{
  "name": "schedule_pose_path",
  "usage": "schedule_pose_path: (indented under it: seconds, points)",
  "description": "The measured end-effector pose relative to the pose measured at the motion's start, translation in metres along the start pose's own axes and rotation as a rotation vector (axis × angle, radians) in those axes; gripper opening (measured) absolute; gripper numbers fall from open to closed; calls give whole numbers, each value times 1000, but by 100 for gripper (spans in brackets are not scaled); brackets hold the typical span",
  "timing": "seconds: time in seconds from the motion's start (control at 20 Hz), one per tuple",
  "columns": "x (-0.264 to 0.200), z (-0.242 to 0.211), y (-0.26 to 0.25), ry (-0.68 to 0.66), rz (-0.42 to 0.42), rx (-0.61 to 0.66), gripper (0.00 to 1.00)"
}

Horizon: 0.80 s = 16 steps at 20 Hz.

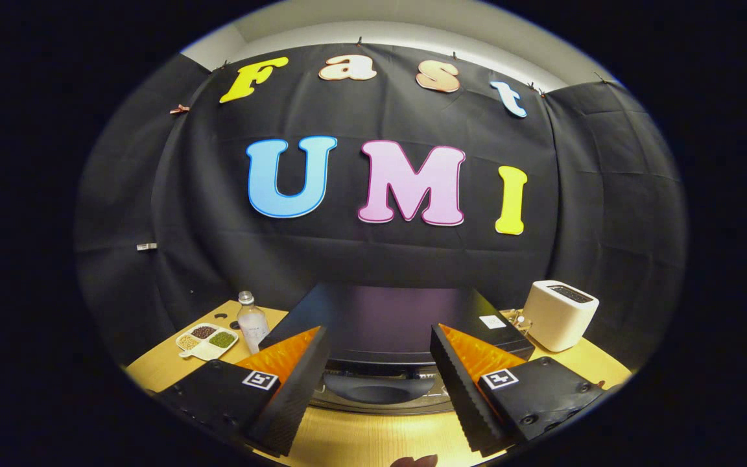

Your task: Open the toaster oven, put the food inside, and close the toaster oven door.

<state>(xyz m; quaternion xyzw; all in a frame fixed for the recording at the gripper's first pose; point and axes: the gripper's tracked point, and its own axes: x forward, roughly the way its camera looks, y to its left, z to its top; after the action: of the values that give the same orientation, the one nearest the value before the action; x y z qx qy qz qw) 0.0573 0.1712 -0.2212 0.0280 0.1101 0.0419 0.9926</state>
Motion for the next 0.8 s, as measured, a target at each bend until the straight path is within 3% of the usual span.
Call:
schedule_pose_path:
  seconds: [0.45, 0.6, 0.8]
  points:
    - [22, -56, -10, 168, -67, 2, 98]
    - [26, -58, -10, 186, -79, 57, 98]
    - [14, -61, -10, 182, -87, 32, 98]
